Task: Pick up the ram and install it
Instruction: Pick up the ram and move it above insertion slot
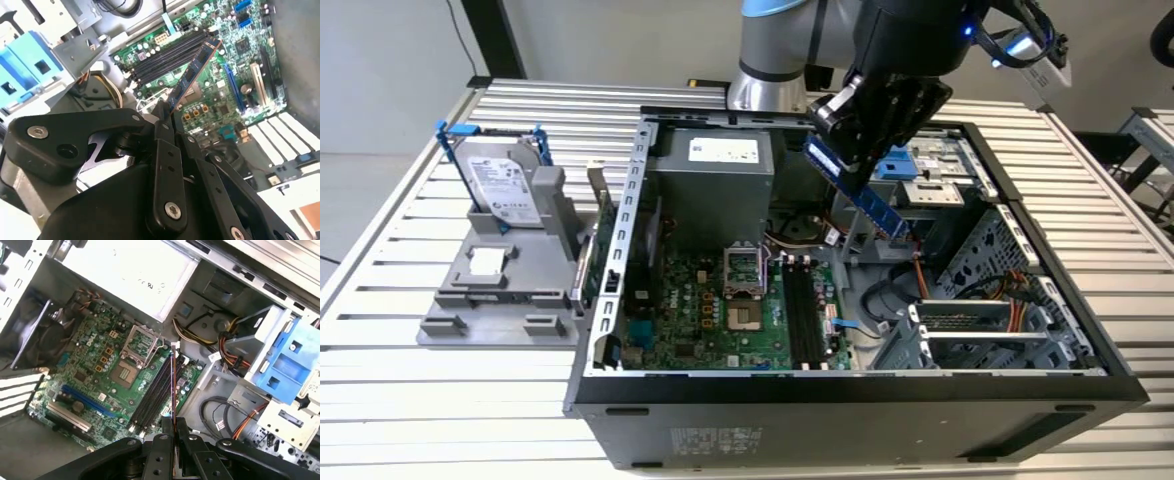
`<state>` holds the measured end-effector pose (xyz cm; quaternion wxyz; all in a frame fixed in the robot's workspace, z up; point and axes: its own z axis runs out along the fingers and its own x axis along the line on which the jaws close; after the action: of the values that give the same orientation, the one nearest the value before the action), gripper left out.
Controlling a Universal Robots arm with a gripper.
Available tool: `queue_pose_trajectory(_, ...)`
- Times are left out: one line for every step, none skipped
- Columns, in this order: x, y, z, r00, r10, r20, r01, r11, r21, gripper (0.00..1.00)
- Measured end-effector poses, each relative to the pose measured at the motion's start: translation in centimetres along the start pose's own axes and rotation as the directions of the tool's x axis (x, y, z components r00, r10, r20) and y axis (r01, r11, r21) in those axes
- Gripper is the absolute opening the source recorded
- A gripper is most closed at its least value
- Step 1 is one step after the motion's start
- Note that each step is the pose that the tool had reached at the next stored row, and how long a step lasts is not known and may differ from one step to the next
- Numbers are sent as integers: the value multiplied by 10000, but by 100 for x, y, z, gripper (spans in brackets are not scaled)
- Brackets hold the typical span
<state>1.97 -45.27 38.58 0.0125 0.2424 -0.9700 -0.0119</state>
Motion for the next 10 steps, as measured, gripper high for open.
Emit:
queue_pose_trajectory(0,0,0,9998,179,5,-179,9998,-3,0)
queue_pose_trajectory(0,0,0,9993,363,10,-363,9993,-7,0)
queue_pose_trajectory(0,0,1,9985,549,16,-549,9985,-10,0)
queue_pose_trajectory(0,0,1,9973,729,21,-728,9973,-14,0)
queue_pose_trajectory(0,0,1,9959,908,26,-908,9959,-18,0)
queue_pose_trajectory(0,0,1,9941,1085,31,-1085,9941,-22,0)
queue_pose_trajectory(0,0,1,9918,1281,36,-1281,9918,-26,0)
queue_pose_trajectory(0,0,2,9893,1460,41,-1459,9893,-30,0)
queue_pose_trajectory(0,0,2,9862,1653,46,-1653,9862,-34,0)
queue_pose_trajectory(0,0,2,9835,1809,50,-1808,9835,-38,0)
